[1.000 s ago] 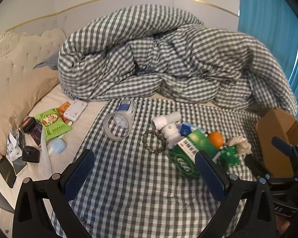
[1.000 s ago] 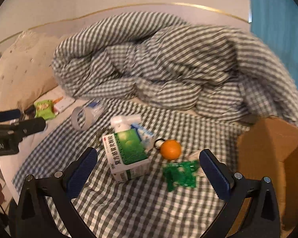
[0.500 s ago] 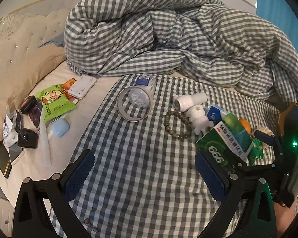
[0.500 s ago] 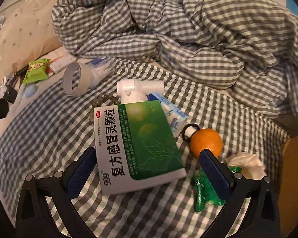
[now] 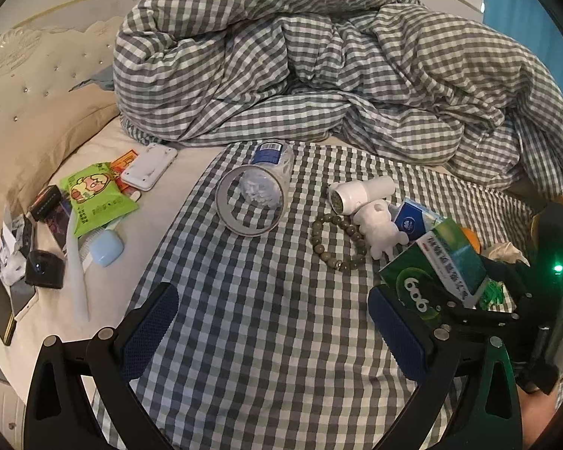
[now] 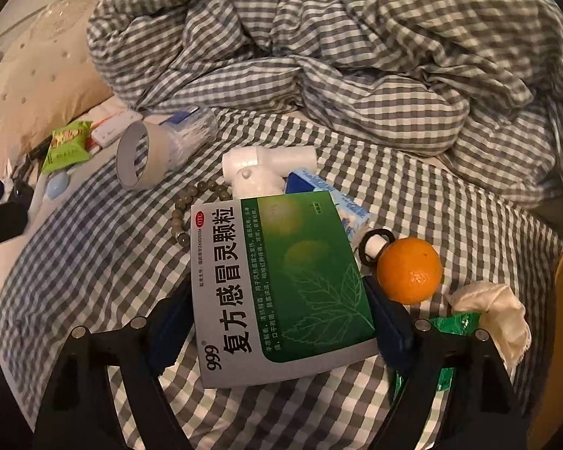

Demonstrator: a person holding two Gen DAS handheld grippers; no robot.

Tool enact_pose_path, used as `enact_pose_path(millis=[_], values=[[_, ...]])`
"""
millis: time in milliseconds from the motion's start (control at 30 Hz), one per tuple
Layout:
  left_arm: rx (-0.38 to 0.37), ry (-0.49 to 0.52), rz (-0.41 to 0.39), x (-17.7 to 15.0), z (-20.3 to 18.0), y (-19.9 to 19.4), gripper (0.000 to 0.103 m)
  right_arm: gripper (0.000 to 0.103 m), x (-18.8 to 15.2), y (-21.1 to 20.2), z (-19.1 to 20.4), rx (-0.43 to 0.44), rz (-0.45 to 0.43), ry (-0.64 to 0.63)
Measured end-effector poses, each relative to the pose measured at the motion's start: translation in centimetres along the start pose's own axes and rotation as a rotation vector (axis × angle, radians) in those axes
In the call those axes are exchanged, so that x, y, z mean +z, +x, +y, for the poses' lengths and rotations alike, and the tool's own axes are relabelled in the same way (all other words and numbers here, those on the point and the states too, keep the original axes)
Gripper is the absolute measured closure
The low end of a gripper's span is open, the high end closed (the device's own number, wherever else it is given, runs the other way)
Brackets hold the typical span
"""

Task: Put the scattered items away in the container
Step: 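Drop the medicine box into the cardboard box while the left gripper grasps the tape roll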

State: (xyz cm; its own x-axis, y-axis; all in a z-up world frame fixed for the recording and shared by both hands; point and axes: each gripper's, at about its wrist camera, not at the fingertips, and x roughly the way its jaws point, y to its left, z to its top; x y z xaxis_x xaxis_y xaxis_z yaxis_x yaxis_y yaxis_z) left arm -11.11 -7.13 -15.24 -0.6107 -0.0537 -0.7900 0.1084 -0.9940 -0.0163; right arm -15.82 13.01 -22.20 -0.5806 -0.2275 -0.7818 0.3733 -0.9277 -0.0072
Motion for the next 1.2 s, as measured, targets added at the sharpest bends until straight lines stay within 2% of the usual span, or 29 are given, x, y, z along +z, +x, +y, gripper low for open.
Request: enact_pose_path(millis=[233,433,600,667,733,767,833,867,933,967,1200], values=[[0.030,0.027,-0.039,1.5,-0.3,2.9,0.000,0.024,0.2,-4.1,-1.0,0.007,-0.073,0.047],[-0.036,0.005,-0.083,3.6,-0.1,5.7,0.000,0.024,0.4,-8.1,-1.9,-0.001,-0.126,0.090],[-0.048,-0.003,-0.044,5.0,-0.2,9.6,0.000,0.024,0.4,-10.3,-2.5,-0.016,-0.152,0.103],[-0.047,0.002,-0.017,5.1,-0.3,11.3,0.003,0.024,0.4,-11.1,-2.8,-0.018,-0.165,0.111],[-0.037,0.005,0.015,5.1,-0.5,12.9,0.015,0.024,0.4,-11.7,-3.1,-0.015,-0.176,0.118],[-0.034,0.005,0.031,5.1,-0.6,13.5,0.017,0.024,0.4,-12.1,-3.2,-0.015,-0.181,0.120],[-0.031,0.007,0.064,5.0,-0.8,14.8,0.040,0.024,0.2,-12.6,-3.3,-0.016,-0.190,0.120],[-0.032,0.008,0.084,4.9,-0.9,15.4,0.046,0.024,0.1,-12.8,-3.4,-0.017,-0.195,0.120],[-0.027,0.005,0.121,4.6,-0.9,16.7,0.075,0.024,-0.1,-13.3,-3.5,-0.021,-0.201,0.121],[-0.019,0.006,0.130,4.5,-0.9,17.0,0.083,0.024,-0.2,-13.5,-3.6,-0.022,-0.203,0.122],[0.004,0.012,0.075,4.3,-0.8,15.5,0.098,0.024,-0.8,-14.2,-4.5,-0.026,-0.211,0.142]])
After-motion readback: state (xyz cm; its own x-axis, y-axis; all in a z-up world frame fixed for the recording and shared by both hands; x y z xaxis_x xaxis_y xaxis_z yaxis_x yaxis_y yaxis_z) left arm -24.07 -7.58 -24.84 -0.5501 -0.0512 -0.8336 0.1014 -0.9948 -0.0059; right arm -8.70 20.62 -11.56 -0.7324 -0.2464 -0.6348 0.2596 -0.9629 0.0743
